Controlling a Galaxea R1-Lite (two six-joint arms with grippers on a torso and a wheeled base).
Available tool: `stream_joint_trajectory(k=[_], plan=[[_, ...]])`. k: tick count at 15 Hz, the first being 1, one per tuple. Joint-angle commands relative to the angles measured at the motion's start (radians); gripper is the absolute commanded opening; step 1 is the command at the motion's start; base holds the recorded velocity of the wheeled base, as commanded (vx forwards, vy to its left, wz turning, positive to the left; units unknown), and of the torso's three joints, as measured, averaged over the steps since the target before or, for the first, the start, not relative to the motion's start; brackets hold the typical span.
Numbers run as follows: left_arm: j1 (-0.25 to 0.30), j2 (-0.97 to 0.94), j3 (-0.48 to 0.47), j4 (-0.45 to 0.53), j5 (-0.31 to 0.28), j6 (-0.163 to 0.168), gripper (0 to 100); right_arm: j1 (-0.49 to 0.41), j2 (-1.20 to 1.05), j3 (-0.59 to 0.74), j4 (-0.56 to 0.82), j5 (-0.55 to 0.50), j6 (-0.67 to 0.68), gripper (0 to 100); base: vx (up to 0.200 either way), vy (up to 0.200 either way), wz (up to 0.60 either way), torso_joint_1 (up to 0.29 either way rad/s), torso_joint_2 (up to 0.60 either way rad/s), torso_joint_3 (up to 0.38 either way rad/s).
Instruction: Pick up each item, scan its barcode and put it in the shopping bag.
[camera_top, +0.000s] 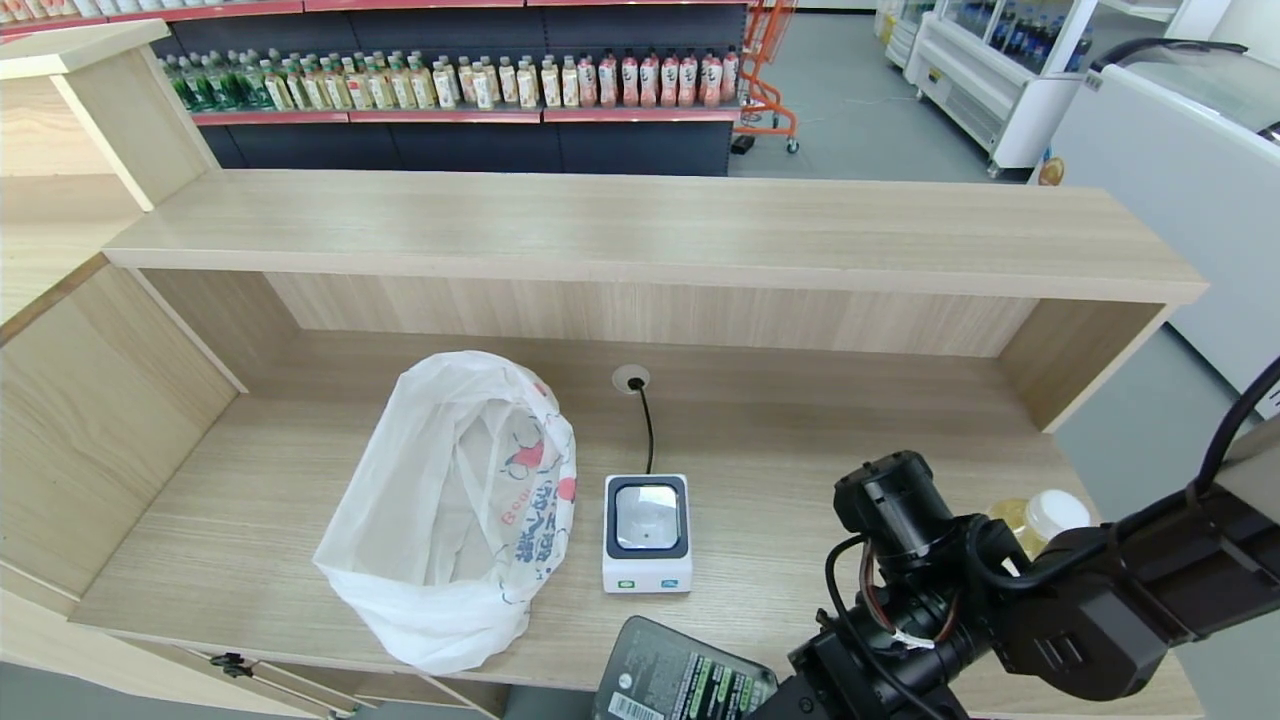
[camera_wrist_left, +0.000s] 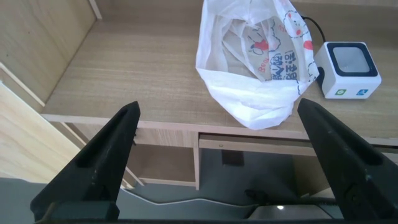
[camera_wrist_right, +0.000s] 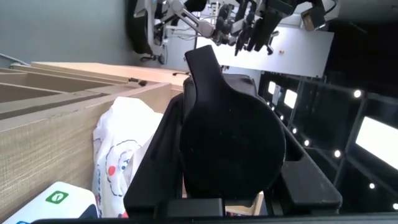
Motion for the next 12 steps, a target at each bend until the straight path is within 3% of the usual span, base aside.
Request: stream_joint_trajectory(k=[1,12], plan=[[0.0,0.0,0.0,0.0,0.0,0.0,100,0.007,0.01,-0.005,-0.001,0.0,-0.007,0,0.0,0.0,0.0,0.0,0.0,0.0],[0.0,0.0,0.0,0.0,0.0,0.0,100,0.0,0.015,-0.002,-0.013,0.002,-0.001,0,0.0,0.0,0.0,0.0,0.0,0.0]])
